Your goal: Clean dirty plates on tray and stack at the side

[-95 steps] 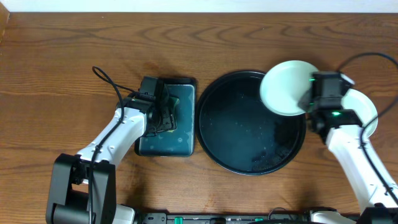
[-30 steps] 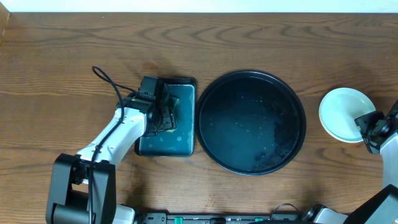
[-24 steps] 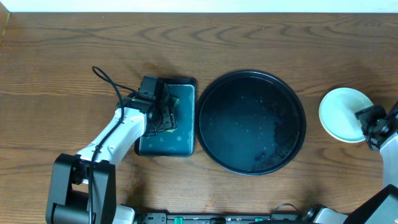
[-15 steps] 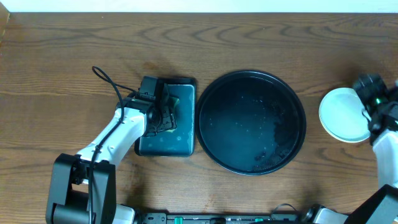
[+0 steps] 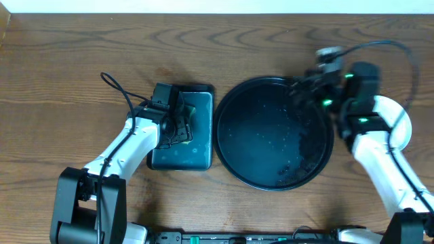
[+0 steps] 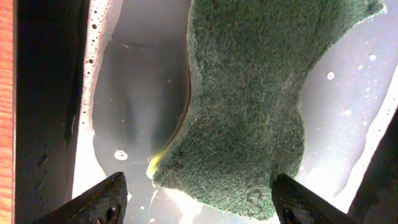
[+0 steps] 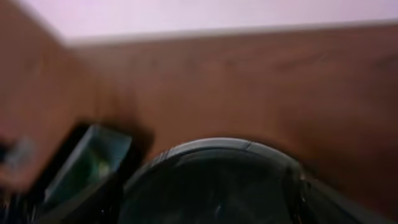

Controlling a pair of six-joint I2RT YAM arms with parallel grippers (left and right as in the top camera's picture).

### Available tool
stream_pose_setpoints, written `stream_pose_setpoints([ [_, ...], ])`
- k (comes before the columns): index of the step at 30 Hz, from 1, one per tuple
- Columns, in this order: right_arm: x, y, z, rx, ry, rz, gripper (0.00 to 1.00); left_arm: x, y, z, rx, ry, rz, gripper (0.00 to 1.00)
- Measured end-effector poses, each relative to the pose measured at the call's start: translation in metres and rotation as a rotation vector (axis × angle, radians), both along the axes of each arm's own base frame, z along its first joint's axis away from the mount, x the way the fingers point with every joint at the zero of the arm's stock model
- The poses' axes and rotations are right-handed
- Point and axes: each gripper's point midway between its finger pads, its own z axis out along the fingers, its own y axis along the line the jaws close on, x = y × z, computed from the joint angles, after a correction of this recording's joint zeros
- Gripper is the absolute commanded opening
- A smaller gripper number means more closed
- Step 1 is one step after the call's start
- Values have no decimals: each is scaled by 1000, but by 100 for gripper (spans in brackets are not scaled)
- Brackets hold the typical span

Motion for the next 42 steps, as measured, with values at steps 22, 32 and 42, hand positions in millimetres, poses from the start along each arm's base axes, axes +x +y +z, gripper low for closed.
stream_pose_setpoints([
  [22,-59,-29,-86,-469,332,-179,89,-7,2,-2,8,31,0,75],
  [32,-160,-49,-70,-407,633,-238,99,-24,5,-5,20,98,0,75],
  [42,-206,-65,15,-275,320,-309,99,-33,7,-5,29,135,0,75],
])
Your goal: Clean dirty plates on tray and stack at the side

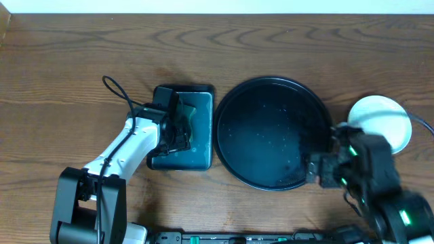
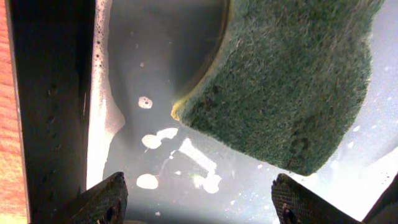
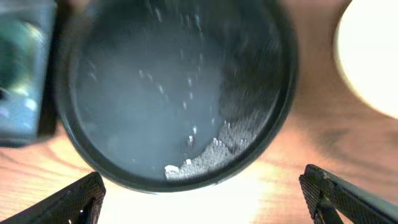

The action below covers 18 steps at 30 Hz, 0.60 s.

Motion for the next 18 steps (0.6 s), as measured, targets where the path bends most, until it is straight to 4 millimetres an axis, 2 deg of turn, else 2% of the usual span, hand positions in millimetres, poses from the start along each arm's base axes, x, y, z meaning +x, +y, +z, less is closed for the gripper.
stream_pose_setpoints([
  [3,-10,-11,24,12,-175,-36,99,0,0,0,0,0,0,75],
  [5,-16,-19,31,11,-265,-63,99,0,0,0,0,0,0,76],
  [11,-26,-40,22,-16,-402,-145,99,1,0,0,-1,-3,0,76],
  [18,-27,-46,18,-33,-420,-173,99,1,0,0,-1,-6,0,76],
])
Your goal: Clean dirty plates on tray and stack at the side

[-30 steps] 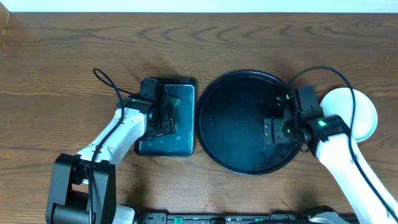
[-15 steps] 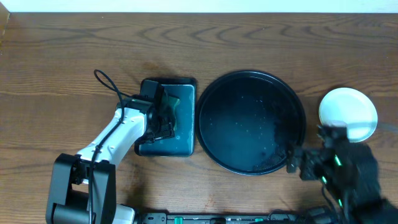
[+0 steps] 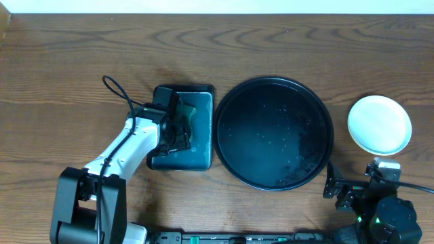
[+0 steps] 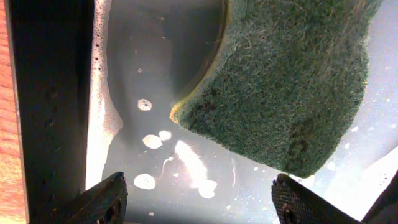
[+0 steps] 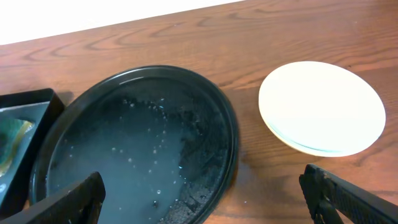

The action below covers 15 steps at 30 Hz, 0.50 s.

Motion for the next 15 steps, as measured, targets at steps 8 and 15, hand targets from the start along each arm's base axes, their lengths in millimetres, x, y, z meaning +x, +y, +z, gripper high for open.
stream_pose_setpoints([
  [8,-6,-3,-11,-17,48,-8,99,0,0,0,0,0,0,76],
  [15,-21,-7,-34,-47,159,-7,99,0,0,0,0,0,0,75],
])
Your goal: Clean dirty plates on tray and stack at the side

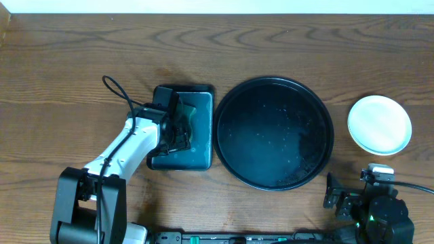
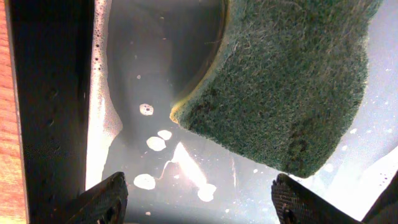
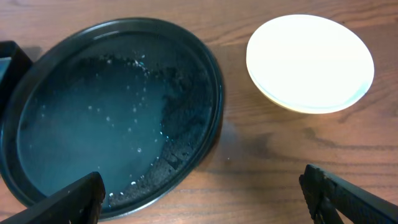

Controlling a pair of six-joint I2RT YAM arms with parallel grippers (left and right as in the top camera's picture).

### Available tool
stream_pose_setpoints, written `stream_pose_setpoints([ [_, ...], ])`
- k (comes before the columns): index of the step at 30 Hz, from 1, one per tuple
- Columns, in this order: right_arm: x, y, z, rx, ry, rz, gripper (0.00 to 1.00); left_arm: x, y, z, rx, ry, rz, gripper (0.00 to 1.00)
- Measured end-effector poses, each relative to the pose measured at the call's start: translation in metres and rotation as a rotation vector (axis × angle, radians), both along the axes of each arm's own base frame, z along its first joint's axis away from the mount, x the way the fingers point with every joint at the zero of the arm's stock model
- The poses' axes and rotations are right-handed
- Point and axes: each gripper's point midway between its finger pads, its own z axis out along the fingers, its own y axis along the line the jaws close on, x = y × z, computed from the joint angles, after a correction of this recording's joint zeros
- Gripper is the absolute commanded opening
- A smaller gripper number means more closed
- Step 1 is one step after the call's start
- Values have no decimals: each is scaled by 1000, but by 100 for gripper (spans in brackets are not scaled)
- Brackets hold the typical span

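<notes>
The round black tray (image 1: 274,133) lies mid-table, wet, with dark specks along its right side (image 3: 186,118); no plate rests on it. White plates (image 1: 380,125) sit stacked on the wood to its right, also seen in the right wrist view (image 3: 310,62). My right gripper (image 3: 205,208) hangs open and empty over bare wood by the tray's front right rim, at the table's front edge (image 1: 366,203). My left gripper (image 2: 199,205) is open above a green sponge (image 2: 280,81) lying in soapy water.
The sponge sits in a black rectangular basin (image 1: 182,159) just left of the tray, its wall (image 2: 50,106) showing dark in the left wrist view. Foam patches (image 2: 155,143) float on the water. A black cable (image 1: 119,91) loops behind the left arm.
My right arm has drawn back a little toward the table's front edge, and its camera now looks more steeply down on the tray and plates. The left gripper has not moved; only foam drifted.
My right gripper was first high at the tray's far right, over the spot where the white plates sit. Then it was at the tray's front right with the plates uncovered. It then stood open at the front edge. The left gripper stayed open over the sponge throughout.
</notes>
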Motion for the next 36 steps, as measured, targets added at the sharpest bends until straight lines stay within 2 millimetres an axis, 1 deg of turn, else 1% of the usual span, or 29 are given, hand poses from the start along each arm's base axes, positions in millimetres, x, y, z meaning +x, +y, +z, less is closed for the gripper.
stream_pose_setpoints([
  [4,0,0,0,0,0,0,99,1,0,0,-1,-5,0,75],
  [8,0,0,0,0,1,0,99,8,-2,2,-8,-36,-6,75],
  [11,0,0,0,0,0,0,99,15,-3,14,-20,-95,-11,75],
  [14,0,0,0,0,0,0,99,21,-4,40,-34,-188,-11,75],
  [17,0,0,0,0,0,0,99,24,-2,74,-43,-301,-14,75],
  [25,0,0,0,0,1,0,99,7,11,152,-44,-559,-18,75],
  [29,0,0,0,0,1,0,99,-8,17,183,-51,-667,-15,75],
  [32,0,0,0,-1,1,-1,99,-21,21,201,-56,-739,-18,75],
  [36,0,0,0,0,0,0,99,-42,28,215,-54,-803,-15,75],
])
